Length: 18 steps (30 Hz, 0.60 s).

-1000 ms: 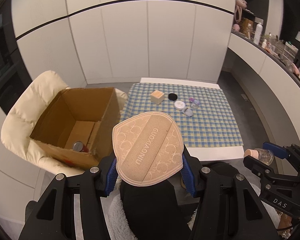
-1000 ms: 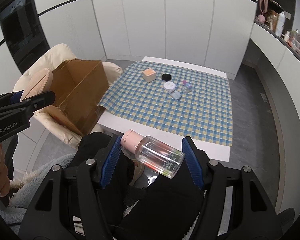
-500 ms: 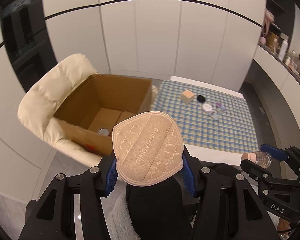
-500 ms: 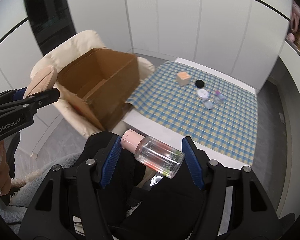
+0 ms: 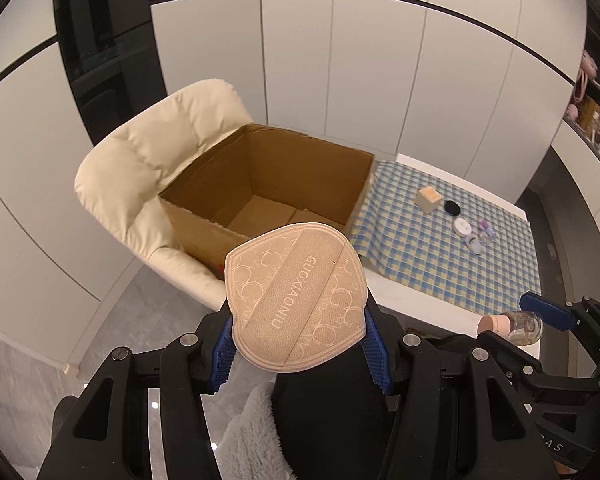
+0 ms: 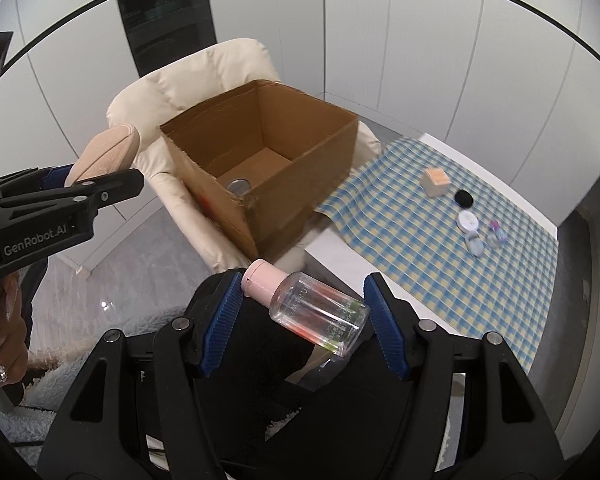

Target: Organize objects

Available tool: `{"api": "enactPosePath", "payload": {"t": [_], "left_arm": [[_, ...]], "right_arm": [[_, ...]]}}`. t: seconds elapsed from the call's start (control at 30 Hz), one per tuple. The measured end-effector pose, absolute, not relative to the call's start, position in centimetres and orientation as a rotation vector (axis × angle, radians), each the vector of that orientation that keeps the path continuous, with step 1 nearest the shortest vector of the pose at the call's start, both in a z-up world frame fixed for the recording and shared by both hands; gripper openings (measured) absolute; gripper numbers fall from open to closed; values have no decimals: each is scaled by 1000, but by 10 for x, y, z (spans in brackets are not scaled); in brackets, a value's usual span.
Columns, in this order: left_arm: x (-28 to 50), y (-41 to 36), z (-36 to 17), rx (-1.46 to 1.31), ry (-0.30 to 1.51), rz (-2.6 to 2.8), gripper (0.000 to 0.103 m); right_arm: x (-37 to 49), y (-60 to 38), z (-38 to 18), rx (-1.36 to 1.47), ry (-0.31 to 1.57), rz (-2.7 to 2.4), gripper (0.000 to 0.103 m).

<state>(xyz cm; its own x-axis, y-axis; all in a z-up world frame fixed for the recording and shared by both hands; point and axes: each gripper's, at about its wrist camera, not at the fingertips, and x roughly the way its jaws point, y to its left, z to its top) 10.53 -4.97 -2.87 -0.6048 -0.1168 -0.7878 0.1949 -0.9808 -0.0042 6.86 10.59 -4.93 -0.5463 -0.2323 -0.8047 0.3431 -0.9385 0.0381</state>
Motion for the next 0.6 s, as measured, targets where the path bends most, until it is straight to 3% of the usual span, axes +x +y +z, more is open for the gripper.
{"api": "enactPosePath", "payload": {"t": [0.6], "left_arm": [[79,-65,-40,1313,180,-2610,55]], "right_arm": [[39,86,-46,1233,209,-2453,66]]}}
